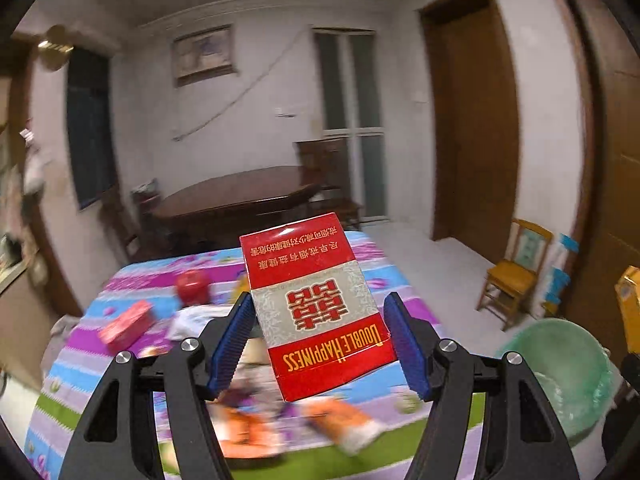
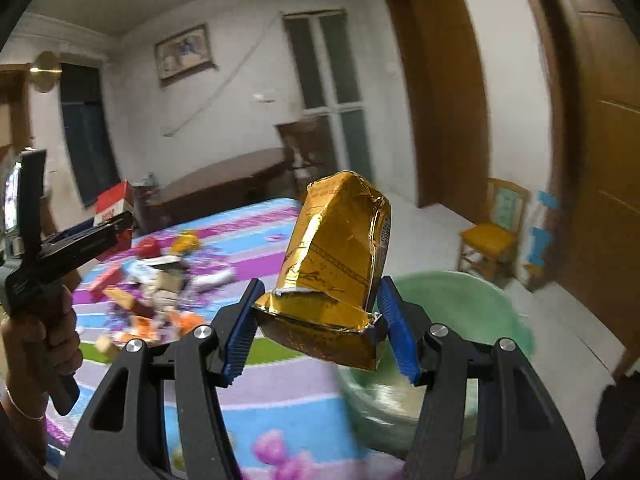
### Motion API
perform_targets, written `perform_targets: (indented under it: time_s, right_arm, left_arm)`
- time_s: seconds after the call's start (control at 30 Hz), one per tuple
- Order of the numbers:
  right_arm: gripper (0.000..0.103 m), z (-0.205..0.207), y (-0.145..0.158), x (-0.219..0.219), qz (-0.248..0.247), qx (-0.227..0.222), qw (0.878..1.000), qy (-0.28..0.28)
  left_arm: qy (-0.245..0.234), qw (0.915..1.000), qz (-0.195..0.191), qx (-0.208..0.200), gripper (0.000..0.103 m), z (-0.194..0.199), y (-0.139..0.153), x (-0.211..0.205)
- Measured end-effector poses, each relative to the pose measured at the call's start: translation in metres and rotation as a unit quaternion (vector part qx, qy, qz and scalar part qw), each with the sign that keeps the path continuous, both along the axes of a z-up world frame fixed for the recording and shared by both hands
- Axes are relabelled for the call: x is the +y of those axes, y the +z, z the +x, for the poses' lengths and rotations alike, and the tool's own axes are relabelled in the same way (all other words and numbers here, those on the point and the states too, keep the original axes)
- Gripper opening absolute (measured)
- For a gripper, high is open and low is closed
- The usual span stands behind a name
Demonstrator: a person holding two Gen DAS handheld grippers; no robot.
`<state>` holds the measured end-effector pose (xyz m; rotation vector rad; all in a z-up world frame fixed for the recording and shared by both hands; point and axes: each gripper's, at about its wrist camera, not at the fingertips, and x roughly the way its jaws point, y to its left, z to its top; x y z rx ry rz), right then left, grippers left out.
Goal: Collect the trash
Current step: 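Carry both items to the green basin and open both grippers to drop them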
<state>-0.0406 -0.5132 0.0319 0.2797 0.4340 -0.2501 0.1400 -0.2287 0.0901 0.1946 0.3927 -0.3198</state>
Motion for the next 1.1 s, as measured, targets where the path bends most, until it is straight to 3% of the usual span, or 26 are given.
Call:
perform_targets:
  time_s: [0.4, 0.63, 0.73, 0.83, 0.9, 1.1]
  right_arm:
    - [0.056, -0.018, -0.021, -0.08, 0.042, 0.072, 0.994, -0.069]
    - [0.056, -0.017, -0.038, -0.097, 0.06, 0.09, 0.992, -0.065]
    - [0.056, -0.012, -0.043, -0.103, 0.08, 0.099, 0.991, -0.051]
    - [0.056, -0.009, -0.044, -0.114, 0.099, 0.102, 0.989, -0.046]
    - [0.056, -0.007, -0.044, -0.12, 0.11, 0.104, 0.987, -0.046]
    - [0.056, 0.002, -0.058, -0.132, 0.148, 0.127, 0.98, -0.038]
  left_arm:
    - [-0.121, 0.9912, 0.054, 0.01, 0.067, -0.038, -0.041, -0.167]
    - [-0.154, 0.9851, 0.074, 0.015, 0.067, -0.042, -0.067, -0.206]
    - [-0.192, 0.9779, 0.074, 0.037, 0.067, -0.035, -0.075, -0.209]
    - [-0.249, 0.9621, 0.077, 0.08, 0.067, -0.019, -0.084, -0.219]
    - [-0.296, 0.9432, 0.089, 0.121, 0.067, -0.005, -0.093, -0.225]
    - [-0.381, 0.9017, 0.07, 0.193, 0.067, 0.019, -0.114, -0.24]
